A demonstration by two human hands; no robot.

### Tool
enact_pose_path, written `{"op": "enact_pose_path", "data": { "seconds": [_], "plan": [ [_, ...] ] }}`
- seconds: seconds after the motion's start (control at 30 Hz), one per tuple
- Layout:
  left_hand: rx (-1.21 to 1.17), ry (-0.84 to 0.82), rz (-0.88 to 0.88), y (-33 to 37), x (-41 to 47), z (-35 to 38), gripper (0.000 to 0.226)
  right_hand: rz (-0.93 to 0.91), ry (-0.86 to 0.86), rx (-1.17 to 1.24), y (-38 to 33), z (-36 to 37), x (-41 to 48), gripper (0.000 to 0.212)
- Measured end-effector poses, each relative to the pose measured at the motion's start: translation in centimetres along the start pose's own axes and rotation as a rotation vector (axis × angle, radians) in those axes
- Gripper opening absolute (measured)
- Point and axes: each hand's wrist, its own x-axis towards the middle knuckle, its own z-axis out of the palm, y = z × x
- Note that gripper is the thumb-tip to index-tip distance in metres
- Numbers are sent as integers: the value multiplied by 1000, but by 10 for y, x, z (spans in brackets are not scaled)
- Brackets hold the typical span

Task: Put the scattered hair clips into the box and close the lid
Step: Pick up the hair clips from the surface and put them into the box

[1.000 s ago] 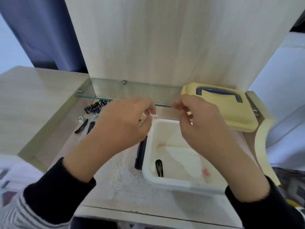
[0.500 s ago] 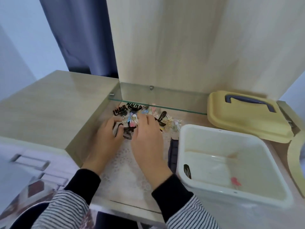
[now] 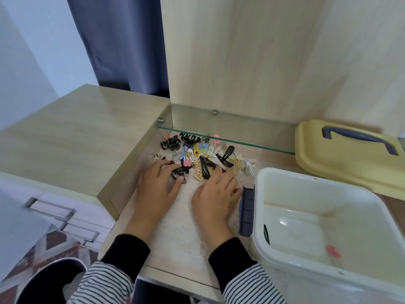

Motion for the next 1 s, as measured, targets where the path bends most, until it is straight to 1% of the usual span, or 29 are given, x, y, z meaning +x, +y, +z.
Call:
{"op": "enact_pose_path", "data": {
  "seconds": [0.17,0.23,0.37,0.43,0.5,0.57,0.6,0.67,0.73,0.77,0.8,0.87,0.9,1.0],
  "plan": [
    [-37,-18,21,3,-1,-3,30,27,31,36,0,-5,-1,32],
    [-51,-8,33,5,-1,-5,22,36,17,26,0,-7,-1,28],
    [-115,22,83,12,-1,-9,14,-8,-31,53,1,-6,-4,35],
    [-122,30,100,15,-2,-11,17,-50,-37,107,0,-7,-8,45],
    [-59,54,105,17,-4,-13,22,-92,-56,189,-3,-17,-13,50],
    [-53,93,41,23,-5,-17,17,-158,-3,267,-8,-37,-17,47],
    [-100,115,-16,29,-4,-22,13,-224,45,301,-11,-50,-18,44],
    [-241,128,-101,49,0,-32,9,-321,76,416,-13,-77,-17,35],
    [-383,116,-159,75,7,-45,11,-328,81,542,-9,-105,-10,24],
    [-449,106,-185,86,11,-52,13,-326,84,590,-6,-118,-5,22],
    [-500,95,-188,97,16,-60,13,-329,28,637,0,-134,1,22],
    [-588,23,-146,119,23,-75,11,-287,-198,691,19,-166,19,18],
    [-619,-31,-127,131,26,-85,13,-272,-279,722,31,-182,28,15],
    [-671,-149,-102,166,31,-106,14,-322,-417,893,73,-226,52,6]
  ]
}}
